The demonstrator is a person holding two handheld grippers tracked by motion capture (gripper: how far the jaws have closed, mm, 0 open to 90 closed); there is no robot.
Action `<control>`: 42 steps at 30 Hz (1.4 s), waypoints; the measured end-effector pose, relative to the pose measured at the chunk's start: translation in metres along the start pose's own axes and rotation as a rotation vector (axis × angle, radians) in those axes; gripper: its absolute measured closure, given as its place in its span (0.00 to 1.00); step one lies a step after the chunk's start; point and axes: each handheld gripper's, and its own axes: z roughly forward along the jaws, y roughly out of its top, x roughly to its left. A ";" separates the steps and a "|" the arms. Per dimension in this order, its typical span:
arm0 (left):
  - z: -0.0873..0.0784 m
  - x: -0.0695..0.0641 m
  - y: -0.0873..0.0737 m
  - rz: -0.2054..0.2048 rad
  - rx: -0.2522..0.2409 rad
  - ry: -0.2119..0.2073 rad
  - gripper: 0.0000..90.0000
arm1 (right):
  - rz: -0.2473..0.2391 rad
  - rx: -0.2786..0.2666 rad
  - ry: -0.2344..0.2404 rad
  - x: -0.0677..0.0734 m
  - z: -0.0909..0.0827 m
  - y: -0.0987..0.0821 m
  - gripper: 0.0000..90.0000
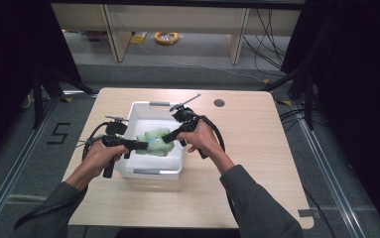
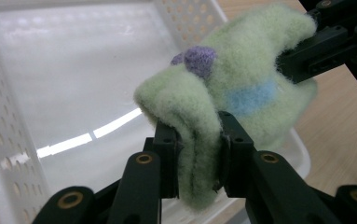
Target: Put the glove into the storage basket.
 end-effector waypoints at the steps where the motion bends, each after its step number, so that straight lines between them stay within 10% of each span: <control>1: 0.001 0.003 0.000 0.005 0.017 0.004 0.80 | -0.003 0.007 -0.006 -0.003 0.004 0.001 0.84; 25: 0.042 0.024 -0.012 0.002 0.131 0.109 0.76 | 0.048 0.120 -0.018 -0.018 0.055 0.001 0.84; 42: 0.035 0.012 -0.007 0.072 0.100 0.194 0.57 | -0.010 0.187 -0.152 -0.013 0.066 0.002 0.70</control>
